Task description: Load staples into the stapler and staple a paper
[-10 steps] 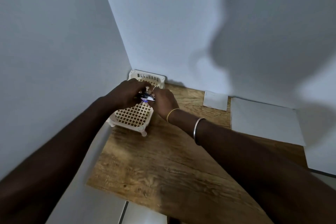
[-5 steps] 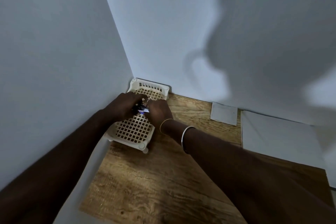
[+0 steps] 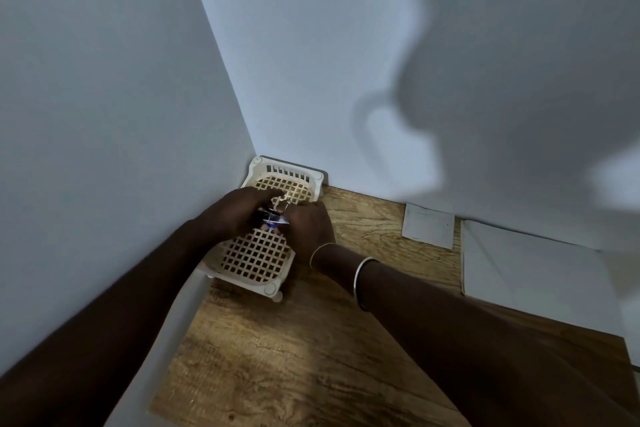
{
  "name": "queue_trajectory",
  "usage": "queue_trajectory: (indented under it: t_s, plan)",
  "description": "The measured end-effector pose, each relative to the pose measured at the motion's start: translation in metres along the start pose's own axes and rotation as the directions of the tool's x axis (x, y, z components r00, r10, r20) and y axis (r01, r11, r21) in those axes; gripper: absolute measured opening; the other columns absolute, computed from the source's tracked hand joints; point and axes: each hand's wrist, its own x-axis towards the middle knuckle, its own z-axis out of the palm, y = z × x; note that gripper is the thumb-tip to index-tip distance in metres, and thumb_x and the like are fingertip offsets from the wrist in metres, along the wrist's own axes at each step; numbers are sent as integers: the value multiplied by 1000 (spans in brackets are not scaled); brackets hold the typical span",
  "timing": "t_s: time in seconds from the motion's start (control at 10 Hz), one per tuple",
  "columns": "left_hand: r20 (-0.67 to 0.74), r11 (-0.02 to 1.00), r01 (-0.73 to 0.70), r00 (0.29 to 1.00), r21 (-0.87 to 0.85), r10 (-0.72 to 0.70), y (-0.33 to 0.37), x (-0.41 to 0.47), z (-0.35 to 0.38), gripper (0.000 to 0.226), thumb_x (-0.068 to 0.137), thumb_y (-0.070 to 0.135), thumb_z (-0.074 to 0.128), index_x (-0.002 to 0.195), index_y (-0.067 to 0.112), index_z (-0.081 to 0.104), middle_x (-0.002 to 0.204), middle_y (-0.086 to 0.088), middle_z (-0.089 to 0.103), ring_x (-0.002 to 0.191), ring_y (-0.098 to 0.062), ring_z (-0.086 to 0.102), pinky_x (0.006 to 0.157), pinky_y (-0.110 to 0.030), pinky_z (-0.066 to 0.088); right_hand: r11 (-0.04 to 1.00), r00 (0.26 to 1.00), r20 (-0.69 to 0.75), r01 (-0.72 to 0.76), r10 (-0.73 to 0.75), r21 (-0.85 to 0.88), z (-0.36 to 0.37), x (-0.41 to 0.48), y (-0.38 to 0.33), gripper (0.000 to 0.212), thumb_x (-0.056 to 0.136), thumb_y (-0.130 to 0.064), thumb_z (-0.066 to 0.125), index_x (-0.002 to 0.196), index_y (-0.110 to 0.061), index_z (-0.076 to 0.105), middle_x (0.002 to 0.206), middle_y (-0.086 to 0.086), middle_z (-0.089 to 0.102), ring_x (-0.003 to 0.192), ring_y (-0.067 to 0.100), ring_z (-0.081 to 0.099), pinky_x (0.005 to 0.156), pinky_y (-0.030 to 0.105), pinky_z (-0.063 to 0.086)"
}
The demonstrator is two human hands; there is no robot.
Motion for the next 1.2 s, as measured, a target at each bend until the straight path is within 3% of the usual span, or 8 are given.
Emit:
queue_trajectory:
  t_s: [0.1,0.3,0.5,0.7,0.9,1.0,1.1,1.2]
  plan:
    - [-19,999,-34,999,12,34,3,3,-5,65,86,5,75,146,21,53,135,-13,65,123,-30,61,98,-29,39,998,998,-46,-52,53,26,-4,3,0,15,88,-27,62,97,-19,72,93,5,76,95,28,67,88,39,42]
    - [-36,993,-99,994,68,102,2,31,-19,36,81,4,75,115,17,74,112,-6,75,101,-22,69,80,-25,48,989,991,-44,-125,129,77,-18,32,9,12,85,-18,68,86,-8,73,86,16,75,89,36,67,83,40,50]
    - [23,997,-59,998,40,58,0,57,-13,38,82,-1,74,119,9,73,128,-9,66,116,-25,64,96,-36,52,989,991,17,-132,134,-61,-15,52,14,12,87,-13,64,94,-6,71,99,16,71,93,35,67,77,41,52]
    - [46,996,-78,996,-47,80,-4,61,-4,41,83,-8,71,122,6,71,135,-8,59,120,-22,61,98,-28,50,988,996,63,-59,69,-140,-12,53,15,12,83,-8,65,90,-5,74,93,17,73,92,36,69,71,41,54]
    - [53,993,-104,993,-50,107,-8,61,-4,42,80,-6,75,121,3,71,136,-11,59,122,-24,60,102,-33,49,992,997,53,-46,53,-117,-13,51,14,11,83,-4,64,88,-3,74,91,19,72,90,37,69,69,41,56]
    - [49,992,-88,995,-95,93,-13,59,-1,51,80,-9,75,128,6,67,135,-9,58,120,-22,61,96,-22,48,995,995,79,-58,65,-83,-13,49,15,16,85,-3,63,99,-2,71,101,20,70,101,36,66,74,42,56]
    - [-32,986,-80,997,-146,76,-14,52,-4,59,84,1,77,139,14,59,139,-4,60,125,-19,60,102,-23,44,998,996,69,-56,59,-37,-25,39,17,20,85,1,60,104,-2,68,108,20,66,104,38,61,77,43,55]
    - [-204,962,-69,979,-264,15,-6,30,-9,54,90,20,75,134,46,57,131,30,61,120,10,56,101,-17,43,998,997,27,-67,67,3,-30,11,30,19,87,-6,64,106,-5,68,110,16,68,104,35,61,78,43,56]
